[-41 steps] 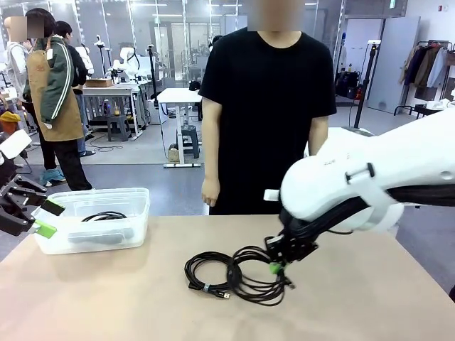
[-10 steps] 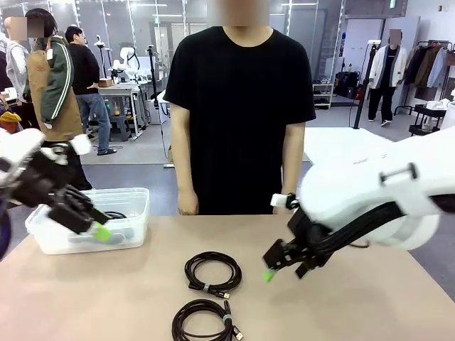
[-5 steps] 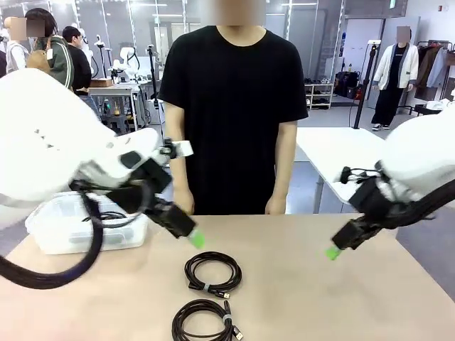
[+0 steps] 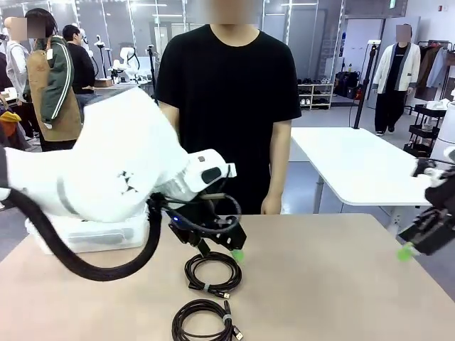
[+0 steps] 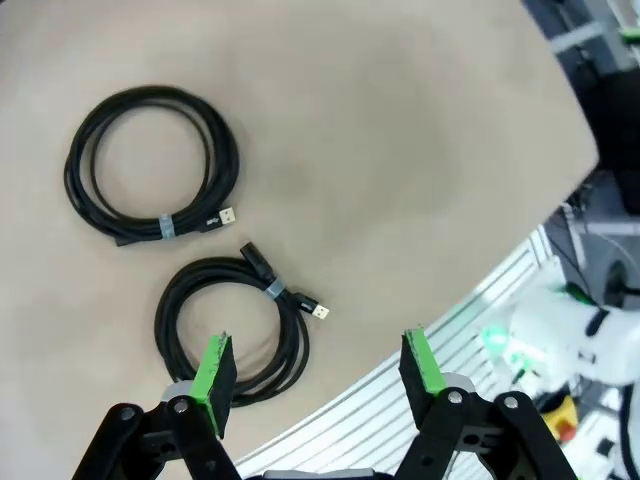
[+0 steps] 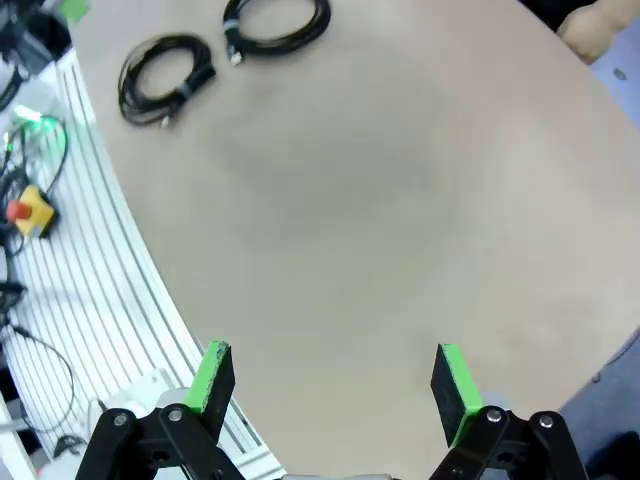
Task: Organize and store the cables.
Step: Place the USB Extension Cable into the Organizing box.
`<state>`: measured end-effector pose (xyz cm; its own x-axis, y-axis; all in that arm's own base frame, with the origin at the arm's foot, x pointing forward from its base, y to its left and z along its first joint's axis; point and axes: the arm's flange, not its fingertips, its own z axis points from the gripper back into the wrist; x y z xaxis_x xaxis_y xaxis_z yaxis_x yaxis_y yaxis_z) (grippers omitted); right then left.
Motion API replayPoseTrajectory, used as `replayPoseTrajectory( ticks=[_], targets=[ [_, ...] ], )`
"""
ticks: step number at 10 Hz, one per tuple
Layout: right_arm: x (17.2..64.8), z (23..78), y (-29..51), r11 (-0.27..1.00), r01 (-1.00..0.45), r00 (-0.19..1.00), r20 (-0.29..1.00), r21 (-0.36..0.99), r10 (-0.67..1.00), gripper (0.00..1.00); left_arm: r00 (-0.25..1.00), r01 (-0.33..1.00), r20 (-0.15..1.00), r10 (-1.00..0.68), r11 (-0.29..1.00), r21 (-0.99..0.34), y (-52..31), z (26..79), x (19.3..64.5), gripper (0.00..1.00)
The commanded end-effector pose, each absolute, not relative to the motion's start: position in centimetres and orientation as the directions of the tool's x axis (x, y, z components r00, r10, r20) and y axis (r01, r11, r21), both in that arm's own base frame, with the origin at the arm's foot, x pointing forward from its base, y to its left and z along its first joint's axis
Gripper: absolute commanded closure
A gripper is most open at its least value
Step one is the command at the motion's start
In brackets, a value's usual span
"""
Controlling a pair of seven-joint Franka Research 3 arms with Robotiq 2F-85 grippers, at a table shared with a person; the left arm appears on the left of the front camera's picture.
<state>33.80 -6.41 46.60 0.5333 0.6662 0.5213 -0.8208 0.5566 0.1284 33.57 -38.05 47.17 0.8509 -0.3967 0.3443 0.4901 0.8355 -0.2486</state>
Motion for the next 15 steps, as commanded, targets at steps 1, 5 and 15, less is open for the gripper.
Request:
replayPoseTrajectory(
  ticks=[1, 5, 15],
  targets=[
    [22.7, 38.0, -5.3, 0.53, -0.846, 0.476, 0.538, 0.063, 0.695, 0.0, 0.898, 0.414, 0.266, -0.351, 0.877, -0.242, -41.3, 47.5, 34.6, 0.16],
    [31.9, 46.6, -11.0, 0.518, -0.853, 0.463, 0.548, 0.064, 0.696, 0.0, 0.896, 0.41, 0.288, -0.338, 0.878, -0.246, -39.9, 46.3, 34.4, 0.16],
    [31.9, 46.6, -11.0, 0.518, -0.853, 0.463, 0.548, 0.064, 0.696, 0.0, 0.996, -0.055, 0.055, 0.063, 0.989, -0.136, -41.1, 39.7, 34.4, 0.16]
  ],
)
